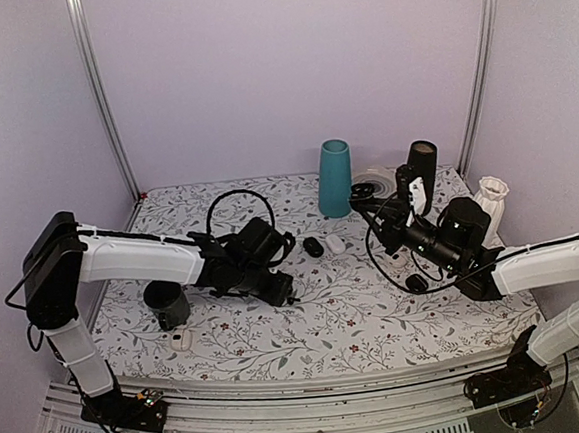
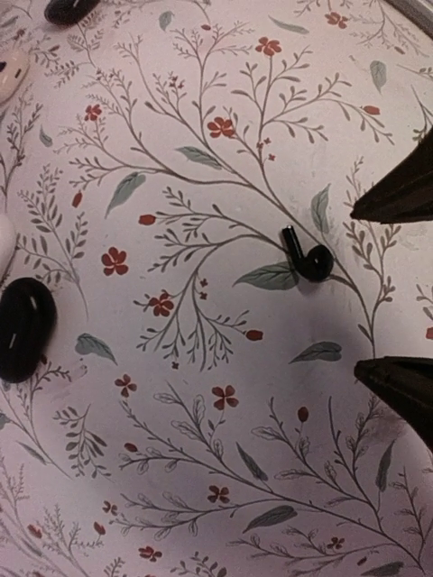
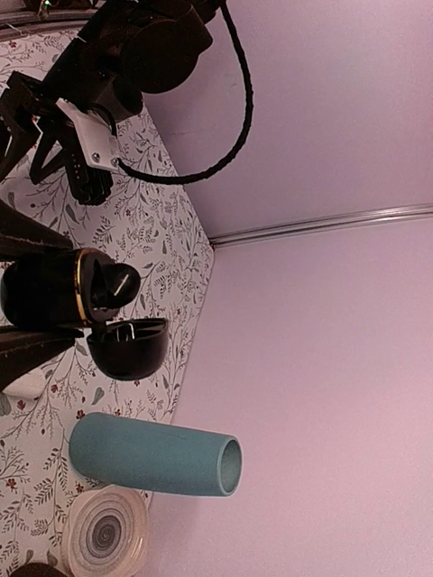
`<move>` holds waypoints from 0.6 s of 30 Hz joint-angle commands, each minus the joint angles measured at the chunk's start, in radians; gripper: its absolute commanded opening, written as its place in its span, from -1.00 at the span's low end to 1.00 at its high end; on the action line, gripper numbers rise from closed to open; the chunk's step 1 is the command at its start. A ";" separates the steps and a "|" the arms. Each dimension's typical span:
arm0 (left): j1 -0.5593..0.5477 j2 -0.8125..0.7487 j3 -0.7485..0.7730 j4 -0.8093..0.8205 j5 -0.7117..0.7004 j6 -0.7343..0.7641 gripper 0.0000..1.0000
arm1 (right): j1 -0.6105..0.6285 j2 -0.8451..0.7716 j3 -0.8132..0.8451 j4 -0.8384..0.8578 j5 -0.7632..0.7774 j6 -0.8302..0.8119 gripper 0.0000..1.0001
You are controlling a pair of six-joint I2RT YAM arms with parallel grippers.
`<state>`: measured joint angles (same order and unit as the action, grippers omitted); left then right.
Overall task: Insert the wireless bluetooth earbuds into the charging case
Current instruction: Adjust the right earbud at the center of the board.
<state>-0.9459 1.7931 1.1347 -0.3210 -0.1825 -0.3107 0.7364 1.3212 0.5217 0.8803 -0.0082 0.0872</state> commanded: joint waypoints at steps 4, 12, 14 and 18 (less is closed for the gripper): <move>-0.002 -0.013 0.010 -0.028 0.100 -0.389 -0.05 | -0.005 -0.058 0.028 -0.007 0.010 -0.018 -0.93; -0.013 0.011 -0.018 0.071 0.187 -0.581 -0.04 | -0.008 -0.119 0.001 -0.023 -0.006 -0.046 -0.93; -0.013 0.028 -0.018 0.105 0.218 -0.599 -0.04 | -0.007 -0.136 -0.007 -0.025 -0.007 -0.051 -0.93; -0.013 0.061 -0.018 0.156 0.266 -0.624 -0.04 | -0.008 -0.156 -0.021 -0.029 -0.007 -0.050 -0.92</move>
<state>-0.9535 1.8099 1.1275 -0.2405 0.0151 -0.8680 0.7364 1.1976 0.5209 0.8589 -0.0097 0.0505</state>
